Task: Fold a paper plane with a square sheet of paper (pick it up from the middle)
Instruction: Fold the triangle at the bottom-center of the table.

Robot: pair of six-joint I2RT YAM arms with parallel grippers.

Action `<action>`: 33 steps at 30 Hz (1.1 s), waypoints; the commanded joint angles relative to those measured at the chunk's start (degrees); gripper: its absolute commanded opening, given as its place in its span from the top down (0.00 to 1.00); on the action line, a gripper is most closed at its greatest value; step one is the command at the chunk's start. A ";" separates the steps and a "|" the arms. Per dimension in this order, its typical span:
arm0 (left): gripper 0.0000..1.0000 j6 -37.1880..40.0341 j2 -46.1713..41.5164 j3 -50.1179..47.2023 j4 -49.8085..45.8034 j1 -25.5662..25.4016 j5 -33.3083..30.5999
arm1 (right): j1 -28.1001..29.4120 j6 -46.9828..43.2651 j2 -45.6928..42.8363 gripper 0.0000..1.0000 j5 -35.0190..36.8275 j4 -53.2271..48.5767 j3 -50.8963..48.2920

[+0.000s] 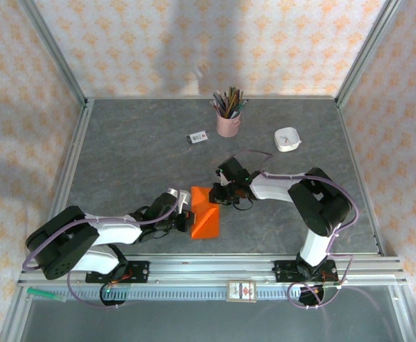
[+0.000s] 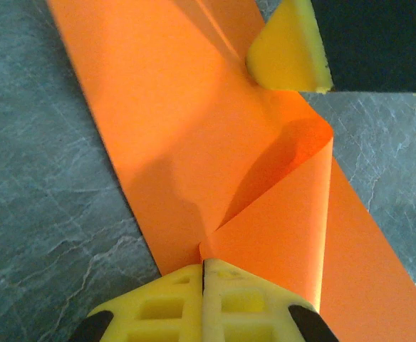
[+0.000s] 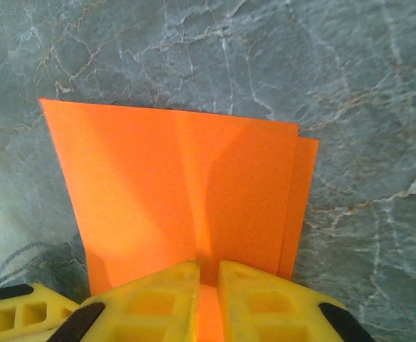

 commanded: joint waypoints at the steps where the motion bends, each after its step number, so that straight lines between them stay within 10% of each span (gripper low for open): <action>1: 1.00 1.54 -1.59 1.30 -3.31 0.49 2.05 | -0.13 -1.61 2.17 0.84 4.68 -4.15 0.63; 33: 1.00 2.18 0.95 2.86 -5.01 0.56 -1.05 | -0.04 -1.45 2.62 0.84 4.26 -4.01 0.20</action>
